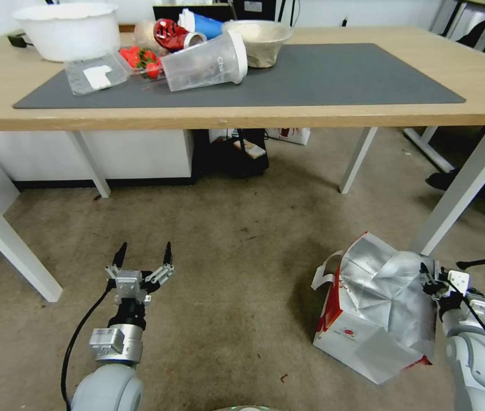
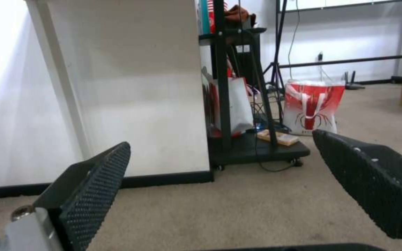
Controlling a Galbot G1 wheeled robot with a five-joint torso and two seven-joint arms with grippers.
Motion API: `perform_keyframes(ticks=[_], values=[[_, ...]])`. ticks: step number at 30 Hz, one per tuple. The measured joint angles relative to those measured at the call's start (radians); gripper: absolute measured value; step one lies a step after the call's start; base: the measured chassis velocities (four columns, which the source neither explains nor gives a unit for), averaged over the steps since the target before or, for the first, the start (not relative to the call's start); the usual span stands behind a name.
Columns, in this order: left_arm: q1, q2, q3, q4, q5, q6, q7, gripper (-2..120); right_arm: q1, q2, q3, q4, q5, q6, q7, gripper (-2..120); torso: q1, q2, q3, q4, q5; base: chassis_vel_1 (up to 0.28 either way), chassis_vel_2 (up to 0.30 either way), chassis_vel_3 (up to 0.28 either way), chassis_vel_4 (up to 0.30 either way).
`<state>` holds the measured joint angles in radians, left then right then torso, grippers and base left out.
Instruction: Pick up the food delivery bag from the floor and place it on the table.
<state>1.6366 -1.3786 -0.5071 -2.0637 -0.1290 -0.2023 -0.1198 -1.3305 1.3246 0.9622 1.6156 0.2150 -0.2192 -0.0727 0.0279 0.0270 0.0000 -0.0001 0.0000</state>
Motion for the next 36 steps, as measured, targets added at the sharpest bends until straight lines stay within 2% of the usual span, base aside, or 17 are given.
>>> perform_keyframes(ticks=[2, 3, 5, 8, 20, 27, 30, 36], values=[[0.001, 0.0, 0.0, 0.0, -0.002, 0.0, -0.001, 98, 0.0, 0.003, 0.0, 0.0, 0.005, 0.002, -0.003, 18, 0.0, 0.0, 0.0, 0.0, -0.0001, 0.0, 0.0, 0.0, 0.0], [0.001, 0.0, 0.0, 0.0, -0.002, 0.0, -0.001, 98, 0.0, 0.003, 0.0, 0.0, 0.005, 0.002, -0.003, 18, 0.0, 0.0, 0.0, 0.0, -0.0001, 0.0, 0.0, 0.0, 0.0], [0.003, 0.0, 0.0, 0.0, -0.003, -0.001, -0.002, 98, -0.002, 0.004, -0.003, 0.003, 0.016, 0.002, -0.004, 8, 0.0, 0.0, 0.0, 0.0, 0.0001, 0.0, 0.0, 0.0, 0.0], [0.004, 0.0, 0.0, 0.003, -0.003, -0.001, -0.003, 98, -0.003, 0.006, -0.006, 0.019, 0.021, -0.005, -0.004, 0, 0.0, 0.0, 0.0, 0.0, -0.0002, 0.0, 0.0, 0.0, 0.0], [0.004, 0.001, -0.007, 0.009, -0.002, -0.003, -0.012, 98, -0.026, 0.002, -0.008, 0.066, 0.062, -0.015, -0.002, 0, 0.0, 0.0, 0.0, 0.0, 0.0, 0.0, 0.0, 0.0, 0.0], [0.002, 0.002, -0.009, 0.014, -0.015, -0.008, -0.013, 98, -0.085, 0.014, -0.025, 0.164, 0.134, -0.007, 0.008, 0, 0.0, 0.0, 0.0, 0.0001, 0.0, 0.0, 0.0, 0.0, 0.0], [-0.002, 0.001, -0.016, 0.014, -0.019, -0.002, -0.013, 98, -0.133, 0.008, -0.044, 0.245, 0.194, 0.015, 0.017, 0, 0.0, 0.0, 0.0, -0.0001, 0.0, 0.0, 0.0, 0.0, 0.0], [-0.005, 0.0, -0.02, 0.012, -0.019, 0.001, -0.016, 98, -0.164, 0.004, -0.054, 0.335, 0.218, 0.015, 0.019, 0, 0.0, 0.0, 0.0, 0.0001, -0.0002, 0.0, 0.0, 0.0, 0.0]])
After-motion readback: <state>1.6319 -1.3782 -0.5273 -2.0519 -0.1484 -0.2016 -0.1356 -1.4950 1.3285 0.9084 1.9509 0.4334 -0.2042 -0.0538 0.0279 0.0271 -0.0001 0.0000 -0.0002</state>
